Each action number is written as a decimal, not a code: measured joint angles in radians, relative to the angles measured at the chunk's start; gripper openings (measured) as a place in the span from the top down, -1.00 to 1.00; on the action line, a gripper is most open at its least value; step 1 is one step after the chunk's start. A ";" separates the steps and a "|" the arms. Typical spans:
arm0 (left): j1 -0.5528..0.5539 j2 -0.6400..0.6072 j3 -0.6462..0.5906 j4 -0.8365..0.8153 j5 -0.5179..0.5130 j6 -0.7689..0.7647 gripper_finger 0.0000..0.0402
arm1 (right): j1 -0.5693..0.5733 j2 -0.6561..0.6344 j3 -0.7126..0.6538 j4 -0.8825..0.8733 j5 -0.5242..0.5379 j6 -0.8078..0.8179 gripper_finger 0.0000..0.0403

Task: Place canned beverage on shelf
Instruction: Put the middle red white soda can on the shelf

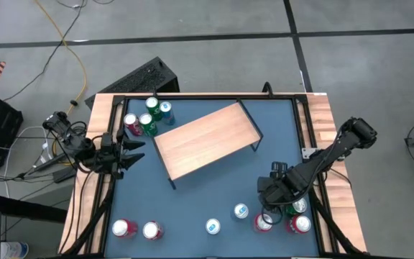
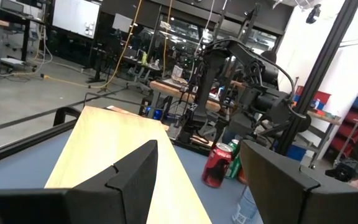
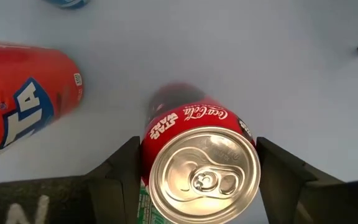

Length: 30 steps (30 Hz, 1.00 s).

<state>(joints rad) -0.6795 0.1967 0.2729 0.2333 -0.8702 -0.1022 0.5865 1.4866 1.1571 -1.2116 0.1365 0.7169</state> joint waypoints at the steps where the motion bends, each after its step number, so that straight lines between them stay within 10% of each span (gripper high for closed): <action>1: 0.000 0.000 0.000 0.000 0.000 0.000 -0.08 | 0.000 -0.005 -0.001 0.000 -0.003 -0.007 -0.14; 16: 0.000 0.000 0.000 -0.008 -0.001 0.011 -0.08 | -0.147 -0.128 0.156 -0.141 0.038 -0.133 -0.14; 30: 0.000 0.000 0.000 -0.008 -0.002 0.011 -0.08 | -0.438 -0.124 0.530 -0.224 0.229 -0.569 -0.14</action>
<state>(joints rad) -0.6796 0.1967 0.2729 0.2256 -0.8720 -0.0914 0.1486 1.3621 1.6872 -1.4361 0.3653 0.1483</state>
